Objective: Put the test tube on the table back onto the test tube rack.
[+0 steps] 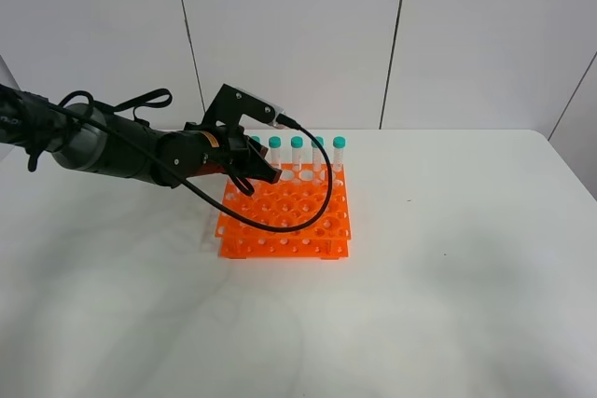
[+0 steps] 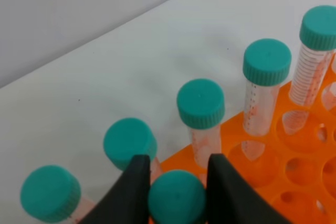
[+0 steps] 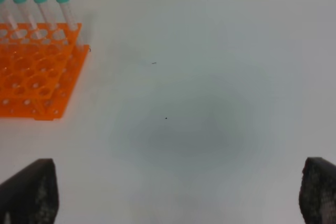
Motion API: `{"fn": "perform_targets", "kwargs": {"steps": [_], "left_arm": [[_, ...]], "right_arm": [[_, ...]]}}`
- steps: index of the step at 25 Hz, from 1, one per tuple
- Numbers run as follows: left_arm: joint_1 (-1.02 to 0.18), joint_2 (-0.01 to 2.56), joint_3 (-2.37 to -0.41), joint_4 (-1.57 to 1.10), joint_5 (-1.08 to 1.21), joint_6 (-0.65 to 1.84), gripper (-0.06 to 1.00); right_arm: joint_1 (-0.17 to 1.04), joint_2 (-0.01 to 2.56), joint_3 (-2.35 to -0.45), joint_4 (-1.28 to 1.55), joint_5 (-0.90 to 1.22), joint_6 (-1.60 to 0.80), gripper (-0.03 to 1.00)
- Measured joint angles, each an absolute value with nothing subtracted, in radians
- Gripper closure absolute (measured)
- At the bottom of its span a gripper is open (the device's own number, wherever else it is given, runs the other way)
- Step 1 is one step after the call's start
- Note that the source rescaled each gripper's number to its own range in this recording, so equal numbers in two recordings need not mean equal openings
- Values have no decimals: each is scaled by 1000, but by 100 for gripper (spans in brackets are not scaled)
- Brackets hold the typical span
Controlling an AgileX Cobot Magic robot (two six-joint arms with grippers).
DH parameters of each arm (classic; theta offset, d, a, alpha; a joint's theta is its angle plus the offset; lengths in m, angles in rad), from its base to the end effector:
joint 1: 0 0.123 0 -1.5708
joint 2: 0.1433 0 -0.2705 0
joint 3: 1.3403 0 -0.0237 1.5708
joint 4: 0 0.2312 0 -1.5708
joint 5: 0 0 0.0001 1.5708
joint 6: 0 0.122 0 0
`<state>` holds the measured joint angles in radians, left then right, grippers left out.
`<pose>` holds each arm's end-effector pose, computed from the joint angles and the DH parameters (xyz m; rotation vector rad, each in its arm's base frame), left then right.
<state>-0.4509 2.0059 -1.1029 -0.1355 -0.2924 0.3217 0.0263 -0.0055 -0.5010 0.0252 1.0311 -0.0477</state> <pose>0.3882 -0.1827 0.1361 0.6405 1.9982 -0.1155 0.0208 0.0032 0.2574 -0.0751 2.0066 0.0163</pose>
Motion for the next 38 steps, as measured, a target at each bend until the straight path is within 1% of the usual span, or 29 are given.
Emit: {"fn": "perform_targets", "kwargs": {"steps": [29,31,32,33,34,35,37,38], "left_arm": [[-449,2006,-1103,-157,-253,322,94],[-448,2006,-1103,-157,-250,322,85],[-448,2006,-1103,-157,-246,322,77],[-448,2006,-1103,-157,-242,322,67],[-448,2006,-1103,-157,-242,322,54],[-448,2005,-1103,-157,-242,322,45],[-448,1996,-1103,-157,-241,322,31],[-448,1990,-1103,-157,-241,322,27]], "right_arm": [[26,-6,-501,25,1031,-48,-3],[26,-6,-501,25,1031,-48,-3],[26,-6,-501,25,1031,-48,-3],[26,-6,-501,25,1031,-48,-3],[26,-6,-501,25,1031,-48,-3],[26,-6,-501,25,1031,-48,-3],[26,-6,-501,25,1031,-48,-3],[26,-6,-501,25,1031,-48,-3]]}}
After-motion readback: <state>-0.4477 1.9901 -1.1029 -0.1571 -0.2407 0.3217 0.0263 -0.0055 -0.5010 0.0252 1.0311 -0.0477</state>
